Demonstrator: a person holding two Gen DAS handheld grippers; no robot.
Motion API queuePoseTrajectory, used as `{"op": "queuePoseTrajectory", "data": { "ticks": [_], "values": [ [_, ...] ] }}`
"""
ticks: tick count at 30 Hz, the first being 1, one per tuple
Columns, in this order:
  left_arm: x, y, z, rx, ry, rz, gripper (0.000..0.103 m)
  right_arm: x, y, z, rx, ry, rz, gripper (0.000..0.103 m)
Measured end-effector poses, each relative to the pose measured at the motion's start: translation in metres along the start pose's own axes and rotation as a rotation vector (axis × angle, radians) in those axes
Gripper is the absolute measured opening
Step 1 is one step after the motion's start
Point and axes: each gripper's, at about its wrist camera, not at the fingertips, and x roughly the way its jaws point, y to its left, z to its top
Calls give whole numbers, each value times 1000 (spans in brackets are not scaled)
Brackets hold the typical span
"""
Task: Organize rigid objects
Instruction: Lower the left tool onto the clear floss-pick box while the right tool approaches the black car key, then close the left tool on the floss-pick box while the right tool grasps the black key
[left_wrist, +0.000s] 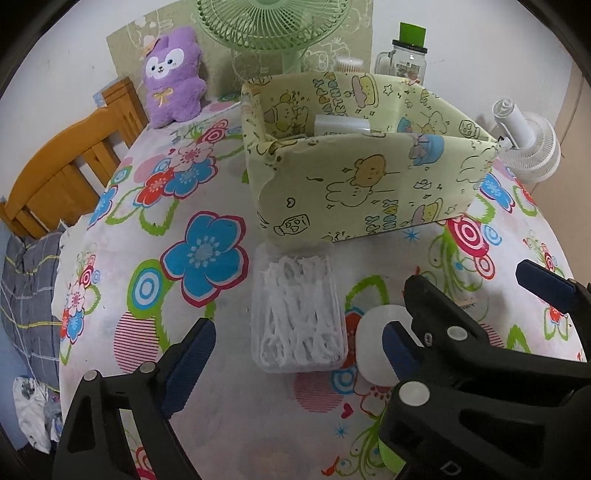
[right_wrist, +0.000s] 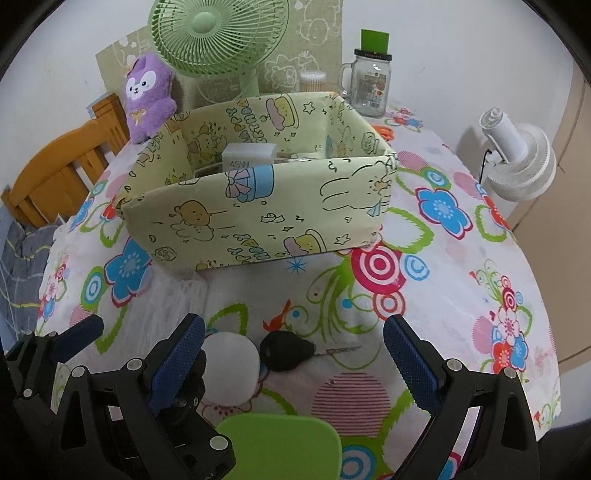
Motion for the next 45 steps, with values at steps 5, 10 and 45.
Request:
{"op": "queuePoseTrajectory", "data": {
  "ticks": [5, 10, 45],
  "values": [
    [9, 1, 6, 3, 10, 5, 90, 11, 3, 8, -20, 11, -3, 99],
    [18, 2, 13, 17, 21, 9, 79, 21, 4, 13, -8, 31, -5, 99],
    [23, 2, 5, -17, 44, 7, 62, 31, -2, 0, 69, 77, -33, 97]
  ]
}}
